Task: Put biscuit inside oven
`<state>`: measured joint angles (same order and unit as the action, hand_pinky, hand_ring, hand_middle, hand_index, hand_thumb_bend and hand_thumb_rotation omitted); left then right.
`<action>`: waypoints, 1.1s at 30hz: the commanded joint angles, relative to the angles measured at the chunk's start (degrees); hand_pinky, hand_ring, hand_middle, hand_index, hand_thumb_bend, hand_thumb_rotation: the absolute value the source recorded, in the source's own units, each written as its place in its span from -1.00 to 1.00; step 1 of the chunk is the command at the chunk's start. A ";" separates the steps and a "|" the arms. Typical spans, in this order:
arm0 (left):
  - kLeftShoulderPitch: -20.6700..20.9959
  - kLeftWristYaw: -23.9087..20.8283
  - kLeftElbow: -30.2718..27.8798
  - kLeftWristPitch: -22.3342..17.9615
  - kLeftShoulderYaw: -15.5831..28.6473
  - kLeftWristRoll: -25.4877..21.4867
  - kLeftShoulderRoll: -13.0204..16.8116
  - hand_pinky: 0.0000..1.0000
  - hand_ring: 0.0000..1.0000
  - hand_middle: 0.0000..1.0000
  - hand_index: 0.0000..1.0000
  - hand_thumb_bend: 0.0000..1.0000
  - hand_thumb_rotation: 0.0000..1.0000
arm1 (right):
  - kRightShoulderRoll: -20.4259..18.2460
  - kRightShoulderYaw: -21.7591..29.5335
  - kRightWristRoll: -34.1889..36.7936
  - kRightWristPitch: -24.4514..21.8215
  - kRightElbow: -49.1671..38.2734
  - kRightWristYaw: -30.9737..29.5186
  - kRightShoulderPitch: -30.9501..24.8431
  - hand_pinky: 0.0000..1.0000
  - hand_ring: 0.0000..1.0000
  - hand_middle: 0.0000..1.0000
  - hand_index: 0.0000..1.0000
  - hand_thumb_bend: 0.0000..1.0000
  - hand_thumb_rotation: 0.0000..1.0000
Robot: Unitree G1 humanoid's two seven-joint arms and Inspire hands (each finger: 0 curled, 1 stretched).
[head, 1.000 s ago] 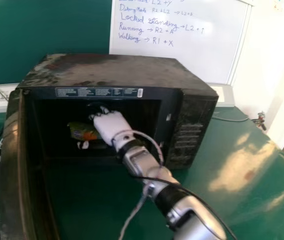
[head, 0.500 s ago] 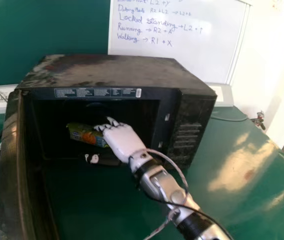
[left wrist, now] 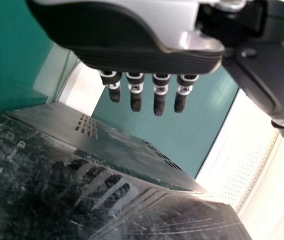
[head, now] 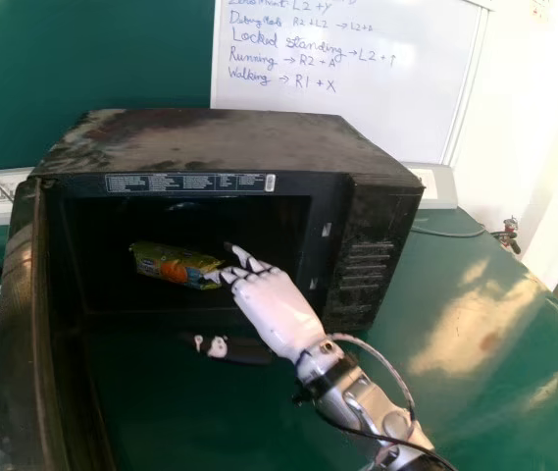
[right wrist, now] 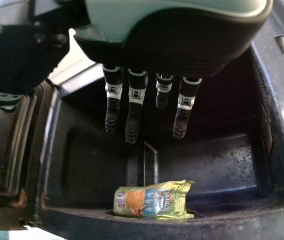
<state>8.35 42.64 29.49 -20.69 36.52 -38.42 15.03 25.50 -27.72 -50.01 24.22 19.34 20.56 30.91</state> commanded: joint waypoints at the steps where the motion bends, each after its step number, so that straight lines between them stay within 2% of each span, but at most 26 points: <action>1: -1.86 0.21 2.37 -0.21 -0.38 -0.31 -2.12 -0.26 0.25 0.43 0.73 -0.92 -1.00 | 0.88 1.23 0.41 1.53 0.63 2.39 -1.48 0.46 0.38 0.39 0.48 0.87 0.36; 12: -1.69 -0.38 3.40 -0.65 -0.40 0.24 -1.95 -0.17 0.26 0.43 0.73 -0.89 -1.00 | 3.63 3.48 0.00 10.96 2.50 12.04 -5.97 0.38 0.31 0.31 0.40 0.79 0.31; 19: -1.89 0.34 2.48 -0.43 -0.45 -0.37 -2.23 -0.23 0.26 0.43 0.73 -0.92 -1.00 | 4.81 5.53 1.01 18.55 5.94 18.29 -8.64 0.32 0.24 0.24 0.34 0.68 0.24; 26: -1.94 0.55 2.28 -0.47 -0.50 -0.28 -1.98 -0.28 0.25 0.42 0.72 -0.93 -1.00 | 5.09 9.25 4.93 24.30 10.20 20.12 -11.35 0.33 0.20 0.21 0.31 0.60 0.19; 33: -1.54 0.45 3.17 -0.70 -0.30 -0.11 -1.67 -0.35 0.24 0.41 0.72 -0.94 -1.00 | 3.92 13.68 8.67 28.72 15.20 23.64 -13.21 0.16 0.08 0.12 0.24 0.50 0.17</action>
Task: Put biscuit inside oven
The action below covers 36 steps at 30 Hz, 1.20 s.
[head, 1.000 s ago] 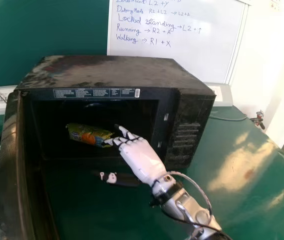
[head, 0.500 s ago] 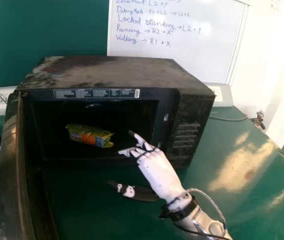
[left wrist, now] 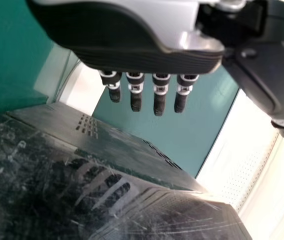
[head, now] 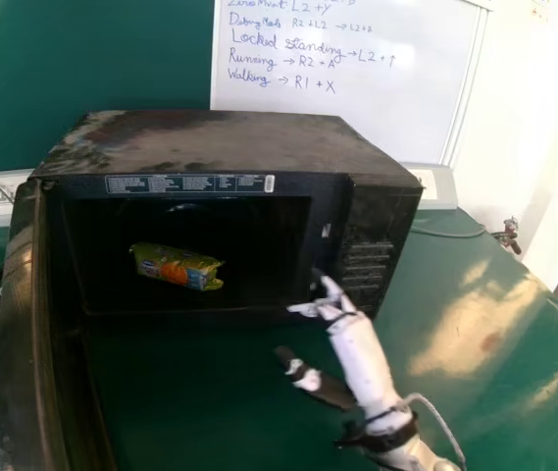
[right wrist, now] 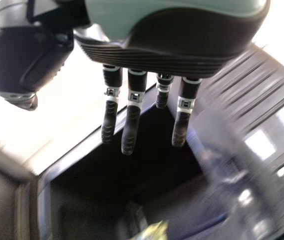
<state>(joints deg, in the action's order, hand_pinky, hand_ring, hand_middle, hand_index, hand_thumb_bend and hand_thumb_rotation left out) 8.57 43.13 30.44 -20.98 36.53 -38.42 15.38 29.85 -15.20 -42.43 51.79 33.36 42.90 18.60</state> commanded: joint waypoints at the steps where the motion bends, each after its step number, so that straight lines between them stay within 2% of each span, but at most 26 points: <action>1: -1.72 -0.03 2.40 -0.37 -0.32 -0.05 -1.89 -0.34 0.23 0.41 0.72 -0.94 -1.00 | -0.76 1.72 2.07 1.88 2.18 1.45 -1.03 0.14 0.06 0.11 0.24 0.49 0.17; 5: -1.66 -0.08 2.54 0.12 -0.26 -0.25 -1.73 -0.30 0.24 0.42 0.73 -0.94 -1.00 | -2.78 4.05 5.04 4.49 6.75 3.22 -0.98 0.10 0.01 0.04 0.21 0.44 0.17; 8: -1.75 -0.35 2.44 0.10 -0.28 -0.12 -1.76 -0.28 0.25 0.42 0.73 -0.93 -1.00 | -5.12 5.98 9.79 6.87 10.68 1.61 -0.56 -0.01 -0.05 -0.01 0.17 0.37 0.16; 12: -2.00 -0.65 2.01 0.47 -0.29 -0.28 -1.86 -0.22 0.27 0.43 0.73 -0.92 -1.00 | -7.27 7.95 13.63 7.56 13.85 0.16 0.02 -0.11 -0.12 -0.05 0.17 0.22 0.14; 15: -2.21 -0.61 1.75 0.42 -0.45 -0.14 -1.78 -0.20 0.29 0.44 0.74 -0.92 -1.00 | -8.25 9.28 14.71 6.77 14.98 0.04 0.16 -0.18 -0.15 -0.08 0.18 0.23 0.34; 17: -2.16 -0.28 2.00 0.57 -0.38 -0.35 -1.67 -0.19 0.29 0.45 0.75 -0.92 -1.00 | -8.98 10.21 16.54 6.88 15.77 -1.12 0.22 -0.13 -0.12 -0.09 0.18 0.21 0.38; 20: -2.07 -0.24 2.18 0.30 -0.36 -0.34 -1.64 -0.26 0.28 0.45 0.75 -0.93 -1.00 | -10.11 11.81 19.77 6.82 16.61 -3.31 0.23 -0.11 -0.11 -0.09 0.17 0.09 0.29; 23: -2.03 -0.56 2.26 -0.19 -0.42 0.03 -1.61 -0.27 0.26 0.43 0.73 -0.92 -1.00 | -11.05 13.45 22.03 6.40 17.52 -4.81 0.50 -0.20 -0.19 -0.11 0.15 -0.05 0.20; 26: -2.07 -0.36 2.14 -0.13 -0.39 -0.18 -1.64 -0.19 0.28 0.44 0.73 -0.92 -1.00 | -11.98 14.84 24.84 5.93 18.66 -7.48 0.88 -0.29 -0.24 -0.12 0.15 -0.04 0.23; 29: -1.84 0.49 2.80 -0.04 -0.19 -0.60 -1.38 -0.22 0.28 0.45 0.74 -0.93 -1.00 | -12.59 15.87 27.11 6.14 20.35 -10.38 1.52 -0.37 -0.27 -0.12 0.15 -0.07 0.16; 33: -1.89 0.32 3.08 -0.09 -0.06 -0.49 -1.23 -0.21 0.28 0.45 0.75 -0.93 -1.00 | -12.96 16.78 28.97 6.45 22.94 -13.93 2.38 -0.38 -0.28 -0.12 0.17 -0.12 0.12; 36: -2.05 -0.24 2.78 -0.22 -0.09 -0.29 -1.32 -0.18 0.29 0.45 0.74 -0.93 -1.00 | -13.40 17.56 30.35 6.34 24.74 -16.24 2.99 -0.36 -0.28 -0.14 0.18 -0.10 0.16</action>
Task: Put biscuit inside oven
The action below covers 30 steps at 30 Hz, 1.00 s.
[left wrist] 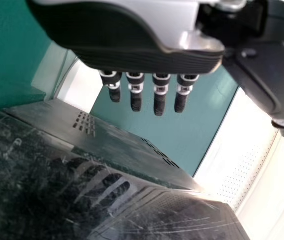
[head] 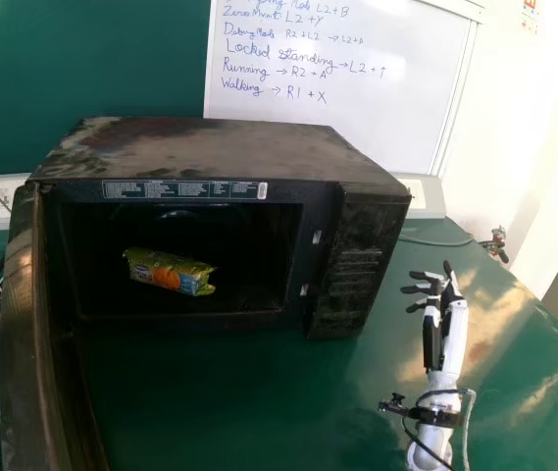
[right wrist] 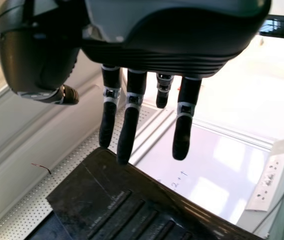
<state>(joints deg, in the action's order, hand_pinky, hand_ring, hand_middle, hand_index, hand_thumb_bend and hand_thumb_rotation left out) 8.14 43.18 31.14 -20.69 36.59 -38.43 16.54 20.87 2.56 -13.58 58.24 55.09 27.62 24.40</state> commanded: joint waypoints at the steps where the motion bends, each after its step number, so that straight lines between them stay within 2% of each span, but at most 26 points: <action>1: -1.72 -0.53 1.82 -0.48 -0.19 -0.22 -2.56 -0.18 0.29 0.45 0.74 -0.92 -1.00 | -4.59 0.09 1.94 -0.11 3.64 -1.62 -2.56 -0.36 -0.28 -0.14 0.18 -0.10 0.19; 5: -1.84 -0.33 1.59 -0.21 -0.25 -0.46 -2.54 -0.15 0.29 0.46 0.74 -0.92 -1.00 | -5.46 1.58 4.95 -0.15 6.27 -5.66 -1.48 -0.37 -0.28 -0.15 0.20 -0.14 0.33; 7: -1.90 -0.35 1.35 -0.15 -0.27 -0.55 -2.59 -0.15 0.29 0.45 0.75 -0.93 -1.00 | -6.42 2.90 8.54 -0.66 7.19 -10.06 -1.06 -0.37 -0.29 -0.14 0.22 -0.15 0.35; 11: -2.06 -0.07 0.56 0.29 -0.15 -1.27 -2.83 -0.30 0.26 0.43 0.73 -0.95 -1.00 | -8.17 5.76 15.05 -2.20 8.16 -17.99 -0.46 -0.38 -0.28 -0.13 0.23 -0.17 0.32; 14: -2.10 0.18 0.75 0.65 0.09 -1.86 -2.68 -0.35 0.25 0.43 0.74 -0.95 -1.00 | -9.22 7.62 18.12 -3.08 8.33 -21.45 -0.25 -0.39 -0.29 -0.14 0.23 -0.07 0.36; 17: -2.07 1.08 1.19 0.60 0.55 -2.68 -2.45 -0.34 0.24 0.42 0.74 -0.95 -1.00 | -9.68 8.59 18.71 -2.99 8.33 -22.71 -0.35 -0.41 -0.30 -0.15 0.24 -0.04 0.43; 18: -2.17 1.35 0.82 0.63 0.70 -3.04 -2.49 -0.70 0.24 0.43 0.75 -0.98 -1.00 | -9.70 8.70 18.42 -2.89 8.35 -22.70 -0.40 -0.41 -0.30 -0.15 0.24 -0.04 0.46; 19: -2.33 1.81 0.25 0.85 0.86 -3.59 -2.52 -0.84 0.23 0.43 0.75 -0.99 -1.00 | -9.78 8.83 18.33 -2.81 8.35 -22.82 -0.44 -0.41 -0.30 -0.15 0.24 -0.04 0.47; 21: -2.95 2.67 -1.76 2.81 1.20 -5.71 -2.71 -0.97 0.26 0.47 0.81 -1.00 -1.00 | -10.02 9.10 18.37 -2.91 8.20 -23.11 -0.50 -0.41 -0.30 -0.15 0.24 -0.01 0.45; 24: -4.18 3.30 -4.97 6.03 1.42 -8.53 -2.80 -1.00 0.35 0.54 0.87 -1.00 -1.00 | -10.28 9.35 18.25 -3.03 7.87 -23.46 -0.66 -0.40 -0.30 -0.15 0.23 -0.02 0.42; 26: -4.58 5.23 -5.63 7.19 1.56 -10.00 -2.50 -1.00 0.37 0.54 0.87 -1.00 -1.00 | -10.27 9.31 17.77 -2.89 7.75 -23.28 -0.78 -0.40 -0.30 -0.15 0.23 -0.04 0.41; 29: -5.08 7.88 -6.99 9.06 1.26 -11.60 -2.20 -1.00 0.26 0.41 0.76 -1.00 -1.00 | -10.24 9.21 17.21 -2.89 7.59 -23.01 -0.89 -0.39 -0.29 -0.14 0.23 -0.05 0.40; 30: -5.23 8.58 -7.66 9.66 1.00 -11.81 -2.12 -1.00 0.15 0.31 0.68 -1.00 -1.00 | -10.22 9.20 17.03 -2.96 7.55 -22.95 -0.90 -0.39 -0.29 -0.14 0.23 -0.05 0.41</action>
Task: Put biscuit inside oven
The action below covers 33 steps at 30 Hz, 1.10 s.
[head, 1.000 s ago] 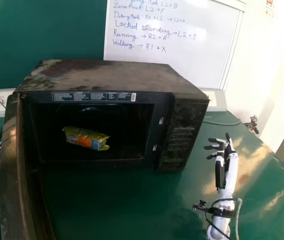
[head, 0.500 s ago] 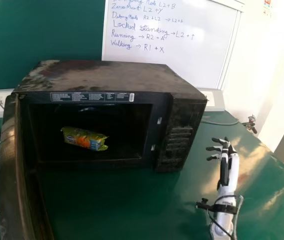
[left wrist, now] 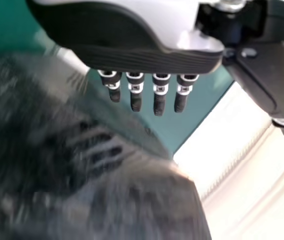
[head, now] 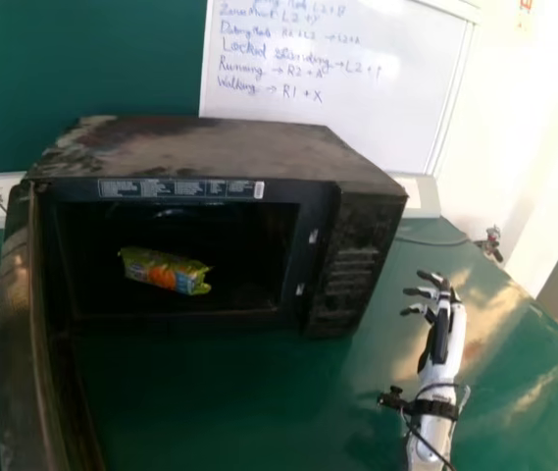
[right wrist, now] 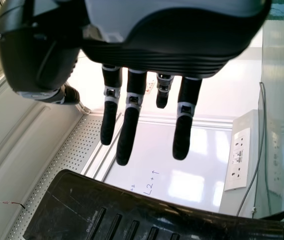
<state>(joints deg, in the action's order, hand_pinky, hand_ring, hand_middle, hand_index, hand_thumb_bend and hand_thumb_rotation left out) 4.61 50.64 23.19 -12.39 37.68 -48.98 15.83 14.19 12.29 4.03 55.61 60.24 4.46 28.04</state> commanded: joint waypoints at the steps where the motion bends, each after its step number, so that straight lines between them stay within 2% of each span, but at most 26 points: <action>1: -1.80 1.87 -0.21 2.10 -0.35 -1.32 -1.18 -1.00 0.02 0.21 0.60 -1.00 -1.00 | -3.55 -0.50 -0.74 -0.45 2.35 0.32 -4.56 -0.39 -0.29 -0.14 0.23 -0.05 0.41; 3: -2.00 3.25 -0.79 3.94 -0.84 -1.36 -0.40 -1.00 -0.20 0.05 0.38 -1.00 -1.00 | -3.55 -0.49 -0.99 -0.67 2.23 0.46 -4.59 -0.39 -0.29 -0.14 0.23 -0.05 0.41; 6: -1.34 8.09 -0.83 7.62 -1.11 -3.49 0.42 -1.00 -0.36 -0.11 0.16 -1.00 -1.00 | -3.67 -0.43 -0.97 -0.61 2.11 0.41 -4.59 -0.40 -0.29 -0.14 0.23 -0.04 0.39; 8: -0.85 10.66 -1.22 9.39 -1.43 -4.33 0.68 -1.00 -0.43 -0.21 0.04 -1.00 -1.00 | -3.76 -0.41 -0.77 -0.80 1.94 0.13 -4.64 -0.39 -0.29 -0.14 0.23 -0.06 0.37; 11: -1.08 11.92 -3.38 9.30 -2.54 -3.86 0.43 -1.00 -0.48 -0.30 -0.10 -1.00 -1.00 | -3.87 -0.35 -0.44 -0.97 1.67 -0.38 -4.74 -0.38 -0.29 -0.14 0.24 -0.08 0.34; 16: -2.69 10.73 -7.63 9.70 -3.60 -3.61 -1.05 -1.00 -0.52 -0.38 -0.17 -1.00 -1.00 | -3.71 -0.59 -1.14 -0.63 1.47 -0.18 -4.90 -0.38 -0.29 -0.14 0.25 -0.12 0.32; 18: -2.85 10.78 -8.19 9.65 -3.86 -3.37 -1.35 -1.00 -0.50 -0.36 -0.18 -1.00 -1.00 | -3.72 -0.54 -1.17 -1.00 1.44 -0.06 -4.88 -0.37 -0.28 -0.13 0.25 -0.08 0.35; 27: -2.24 12.95 -6.74 5.59 -6.17 -0.21 -1.07 -0.89 -0.44 -0.33 -0.20 -1.00 -1.00 | -3.95 -0.36 -0.65 -1.27 1.15 -0.84 -4.94 -0.38 -0.28 -0.14 0.25 -0.08 0.35; 33: -0.93 15.52 -4.34 4.22 -7.08 -0.27 -1.56 -0.80 -0.37 -0.24 -0.14 -1.00 -1.00 | -3.68 -0.49 -1.46 -0.77 1.47 -0.26 -4.88 -0.38 -0.29 -0.14 0.25 -0.11 0.33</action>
<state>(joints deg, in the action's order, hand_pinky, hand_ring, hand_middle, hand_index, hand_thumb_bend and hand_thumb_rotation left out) 2.63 63.83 17.79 -8.40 32.69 -50.53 15.10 14.05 12.39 3.17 54.78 59.34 3.77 26.65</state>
